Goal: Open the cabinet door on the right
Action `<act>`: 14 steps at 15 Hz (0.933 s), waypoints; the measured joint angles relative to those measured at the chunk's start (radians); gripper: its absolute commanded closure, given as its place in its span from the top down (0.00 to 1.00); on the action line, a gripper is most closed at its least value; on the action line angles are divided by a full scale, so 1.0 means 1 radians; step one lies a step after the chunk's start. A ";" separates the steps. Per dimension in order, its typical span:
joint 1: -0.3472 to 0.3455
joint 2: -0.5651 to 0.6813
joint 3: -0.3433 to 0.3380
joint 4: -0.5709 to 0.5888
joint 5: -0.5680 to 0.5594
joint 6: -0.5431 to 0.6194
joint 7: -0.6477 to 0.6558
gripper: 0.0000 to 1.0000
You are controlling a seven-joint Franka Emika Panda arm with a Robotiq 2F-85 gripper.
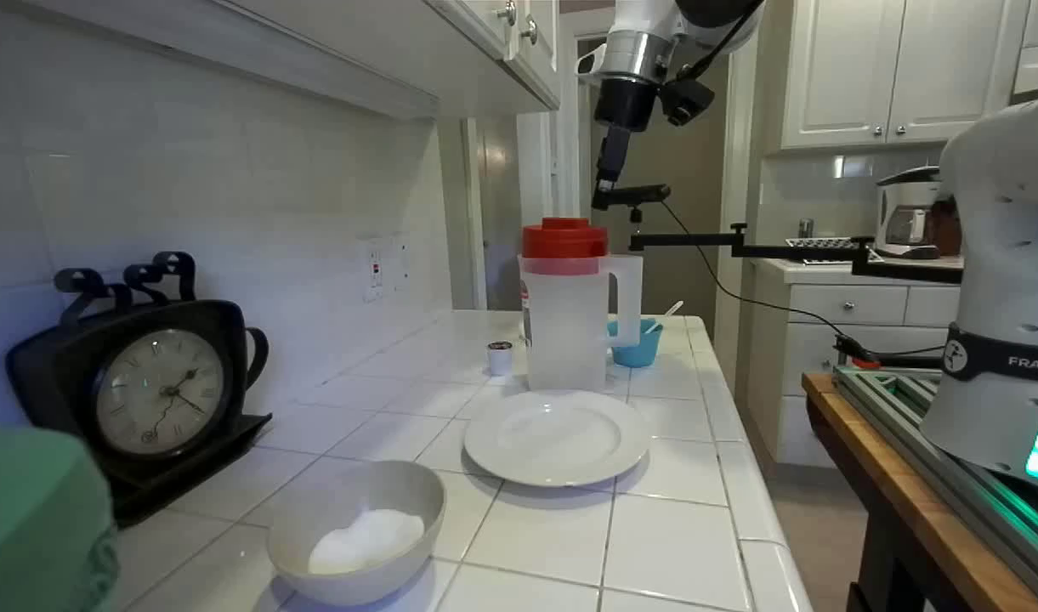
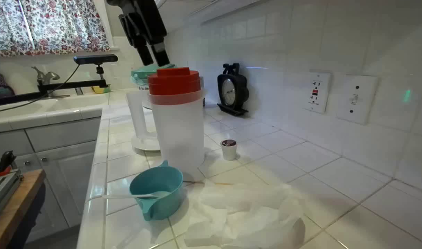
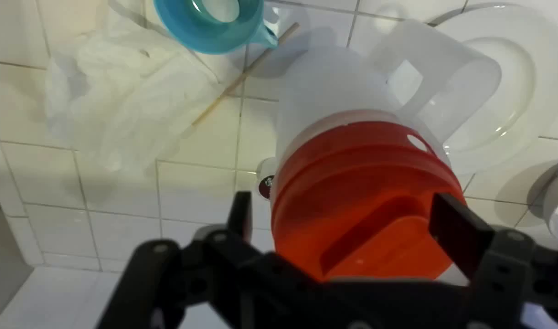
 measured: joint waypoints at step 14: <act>-0.009 -0.059 0.064 0.014 -0.024 -0.002 0.047 1.00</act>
